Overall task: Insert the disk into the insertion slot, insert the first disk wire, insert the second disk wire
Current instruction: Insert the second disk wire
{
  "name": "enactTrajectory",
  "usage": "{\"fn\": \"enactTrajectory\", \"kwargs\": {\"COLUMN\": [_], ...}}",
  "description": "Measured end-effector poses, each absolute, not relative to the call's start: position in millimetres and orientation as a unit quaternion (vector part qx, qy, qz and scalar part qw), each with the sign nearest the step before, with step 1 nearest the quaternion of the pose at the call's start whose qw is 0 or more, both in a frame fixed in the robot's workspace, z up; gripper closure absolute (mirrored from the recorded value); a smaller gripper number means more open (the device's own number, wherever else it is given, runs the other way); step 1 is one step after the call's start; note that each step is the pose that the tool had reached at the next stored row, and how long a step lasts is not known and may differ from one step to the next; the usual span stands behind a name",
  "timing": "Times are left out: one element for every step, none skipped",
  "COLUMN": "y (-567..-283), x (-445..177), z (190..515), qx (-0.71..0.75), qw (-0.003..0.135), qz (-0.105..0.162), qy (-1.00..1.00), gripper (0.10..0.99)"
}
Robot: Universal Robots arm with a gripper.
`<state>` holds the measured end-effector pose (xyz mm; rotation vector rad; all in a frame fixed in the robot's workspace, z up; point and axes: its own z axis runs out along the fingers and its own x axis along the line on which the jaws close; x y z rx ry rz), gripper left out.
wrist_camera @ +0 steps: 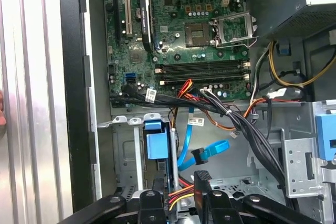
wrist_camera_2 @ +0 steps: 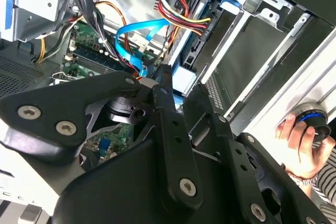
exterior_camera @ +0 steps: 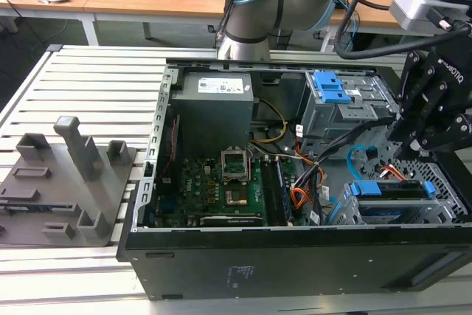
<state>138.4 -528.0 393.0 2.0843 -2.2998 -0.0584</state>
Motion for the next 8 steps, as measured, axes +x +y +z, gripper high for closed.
{"fn": "enactTrajectory", "kwargs": {"y": [-526.9,-525.4,-524.5,-522.7,-521.6,-520.8,-519.7,-518.5], "x": [138.4,138.3,138.3,138.3,138.4,138.4,138.3,138.4], "z": [393.0,393.1,393.0,393.0,392.9,392.9,392.8,392.8], "qx": [0.671,0.671,0.671,0.671,0.672,0.672,0.672,0.672], "qw": [0.019,0.019,0.019,0.019,0.019,0.019,0.019,0.019], "qz": [-0.019,-0.019,-0.019,-0.019,-0.019,-0.019,-0.019,-0.019], "qy": [-0.741,-0.741,-0.741,-0.741,-0.74,-0.74,-0.74,-0.74], "gripper": [0.725,0.725,0.725,0.725,0.725,0.725,0.725,0.725]}}
